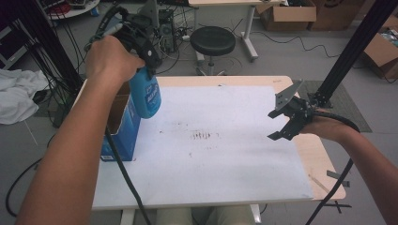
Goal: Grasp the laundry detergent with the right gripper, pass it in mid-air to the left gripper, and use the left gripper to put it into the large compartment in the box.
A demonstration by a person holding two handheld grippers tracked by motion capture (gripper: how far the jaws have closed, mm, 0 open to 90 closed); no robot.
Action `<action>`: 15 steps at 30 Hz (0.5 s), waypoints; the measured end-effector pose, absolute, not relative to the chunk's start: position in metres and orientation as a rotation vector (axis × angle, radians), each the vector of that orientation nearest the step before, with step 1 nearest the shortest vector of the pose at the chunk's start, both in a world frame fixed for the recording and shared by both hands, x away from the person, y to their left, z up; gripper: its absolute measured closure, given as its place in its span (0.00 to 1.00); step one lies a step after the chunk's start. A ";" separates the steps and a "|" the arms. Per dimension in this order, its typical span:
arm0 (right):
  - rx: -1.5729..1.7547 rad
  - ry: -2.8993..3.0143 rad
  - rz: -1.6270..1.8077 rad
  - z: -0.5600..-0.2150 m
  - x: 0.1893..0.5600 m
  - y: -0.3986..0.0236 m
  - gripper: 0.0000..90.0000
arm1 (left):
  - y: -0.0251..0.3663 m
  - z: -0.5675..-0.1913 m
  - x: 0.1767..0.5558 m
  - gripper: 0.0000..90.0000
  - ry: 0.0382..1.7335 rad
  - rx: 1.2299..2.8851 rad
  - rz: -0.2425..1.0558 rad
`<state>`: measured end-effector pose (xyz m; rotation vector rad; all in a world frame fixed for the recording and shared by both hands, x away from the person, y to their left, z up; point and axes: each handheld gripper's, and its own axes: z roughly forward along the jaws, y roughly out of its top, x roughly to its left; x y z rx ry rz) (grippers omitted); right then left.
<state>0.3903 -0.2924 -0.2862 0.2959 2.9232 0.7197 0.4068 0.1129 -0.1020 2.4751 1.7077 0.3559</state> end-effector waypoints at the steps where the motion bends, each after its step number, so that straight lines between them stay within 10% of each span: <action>1: 0.293 2.925 0.707 -0.286 0.390 -0.293 0.20 | 0.117 -0.100 0.407 0.43 1.747 2.442 0.360; 15: 0.265 2.926 0.716 -0.288 0.395 -0.299 0.20 | 0.166 -0.083 0.402 0.43 2.020 2.213 0.415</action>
